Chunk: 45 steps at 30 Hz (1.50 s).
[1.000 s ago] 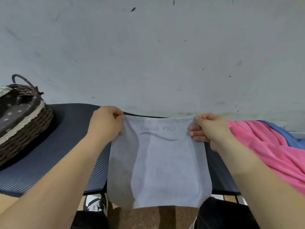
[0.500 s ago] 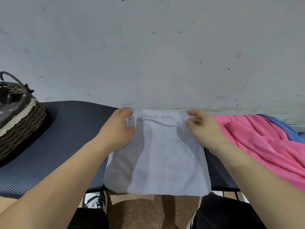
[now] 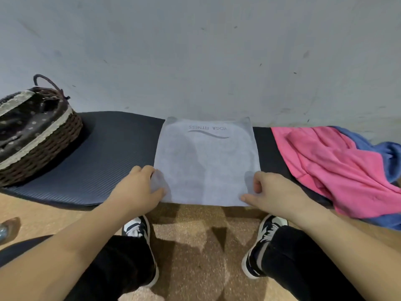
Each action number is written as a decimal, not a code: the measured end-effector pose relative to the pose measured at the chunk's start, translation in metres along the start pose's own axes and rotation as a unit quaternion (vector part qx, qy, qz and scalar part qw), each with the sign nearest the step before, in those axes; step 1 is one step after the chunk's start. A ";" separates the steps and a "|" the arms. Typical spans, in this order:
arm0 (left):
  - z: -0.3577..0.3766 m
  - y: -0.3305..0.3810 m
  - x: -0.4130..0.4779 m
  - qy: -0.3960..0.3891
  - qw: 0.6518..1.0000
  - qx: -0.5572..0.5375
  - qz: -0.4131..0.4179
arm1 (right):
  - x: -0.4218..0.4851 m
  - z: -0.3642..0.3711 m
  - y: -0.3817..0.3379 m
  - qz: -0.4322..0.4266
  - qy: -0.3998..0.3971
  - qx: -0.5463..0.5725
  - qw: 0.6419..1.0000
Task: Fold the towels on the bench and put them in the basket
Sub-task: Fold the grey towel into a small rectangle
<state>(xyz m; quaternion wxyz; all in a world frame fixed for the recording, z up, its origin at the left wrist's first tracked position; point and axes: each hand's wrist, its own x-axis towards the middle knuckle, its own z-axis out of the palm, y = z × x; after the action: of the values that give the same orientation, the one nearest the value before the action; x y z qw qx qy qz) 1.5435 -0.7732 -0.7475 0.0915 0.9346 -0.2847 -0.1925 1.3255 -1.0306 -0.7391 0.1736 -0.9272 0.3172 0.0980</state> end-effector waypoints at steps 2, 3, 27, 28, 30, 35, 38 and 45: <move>0.003 -0.002 0.000 0.012 0.995 -0.084 -0.042 | -0.002 -0.001 0.012 0.049 -0.006 -0.008 0.999; 0.003 -0.001 0.001 0.012 0.990 -0.123 -0.062 | -0.002 -0.001 0.018 0.069 -0.008 0.008 0.998; -0.009 -0.001 -0.006 0.012 0.944 -0.327 -0.048 | -0.017 0.012 0.024 0.065 0.037 0.295 0.952; -0.009 -0.001 -0.006 0.015 0.943 -0.329 -0.048 | -0.017 0.009 0.023 0.071 0.040 0.323 0.943; -0.009 -0.002 -0.006 0.022 0.939 -0.337 -0.056 | -0.019 0.006 0.021 0.103 0.011 0.416 0.904; -0.010 -0.004 -0.005 0.041 0.938 -0.337 -0.066 | -0.021 0.004 0.023 0.132 -0.007 0.464 0.876; -0.007 -0.007 -0.004 0.036 0.948 -0.310 -0.063 | -0.022 0.006 0.030 0.131 -0.002 0.424 0.896; 0.002 -0.013 -0.002 0.059 0.998 0.010 0.029 | -0.018 0.013 0.041 0.013 0.075 0.118 0.990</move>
<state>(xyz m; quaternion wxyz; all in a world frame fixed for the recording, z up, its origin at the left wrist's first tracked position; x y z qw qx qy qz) 1.5472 -0.7615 -0.7525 0.1043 0.9366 -0.3077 -0.1314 1.2851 -1.0455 -0.7561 0.2566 -0.9006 0.3507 -0.0075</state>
